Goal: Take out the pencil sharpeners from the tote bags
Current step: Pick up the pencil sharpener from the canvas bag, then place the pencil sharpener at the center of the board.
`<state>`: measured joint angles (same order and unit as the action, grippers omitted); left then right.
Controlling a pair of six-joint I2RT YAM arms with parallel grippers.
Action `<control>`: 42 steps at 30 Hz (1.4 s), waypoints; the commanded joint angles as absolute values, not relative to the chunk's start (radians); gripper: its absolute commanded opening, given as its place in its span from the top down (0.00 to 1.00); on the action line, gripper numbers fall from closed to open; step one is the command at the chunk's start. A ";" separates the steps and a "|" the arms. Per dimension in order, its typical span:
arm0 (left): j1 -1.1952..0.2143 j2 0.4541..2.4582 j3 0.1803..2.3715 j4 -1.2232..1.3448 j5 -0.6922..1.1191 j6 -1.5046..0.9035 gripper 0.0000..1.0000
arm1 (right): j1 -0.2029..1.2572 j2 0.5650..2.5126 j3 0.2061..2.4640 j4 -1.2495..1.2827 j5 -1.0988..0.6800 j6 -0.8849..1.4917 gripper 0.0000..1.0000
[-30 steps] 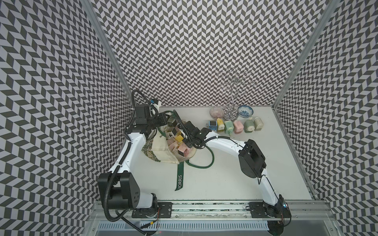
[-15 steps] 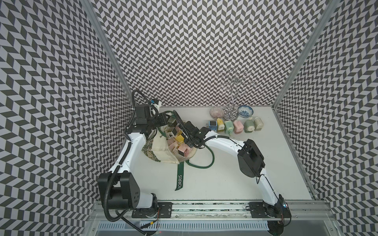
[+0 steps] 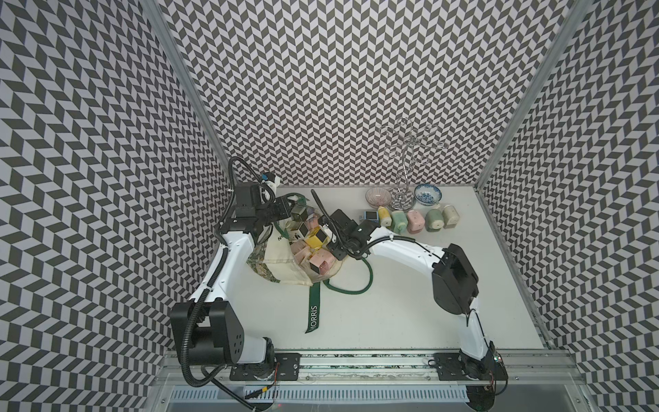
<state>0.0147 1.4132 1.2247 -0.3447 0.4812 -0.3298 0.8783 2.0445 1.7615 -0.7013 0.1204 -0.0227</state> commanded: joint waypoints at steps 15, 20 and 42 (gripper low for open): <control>0.038 1.372 1.239 -0.270 0.519 -0.332 1.00 | 0.566 1.536 1.321 -0.510 -0.029 0.097 0.71; 0.039 1.379 1.237 -0.265 0.522 -0.337 1.00 | 0.354 1.518 1.186 -0.449 0.042 0.135 0.72; 0.049 1.400 1.241 -0.264 0.514 -0.339 1.00 | -0.051 1.555 1.065 -0.378 0.116 0.125 0.73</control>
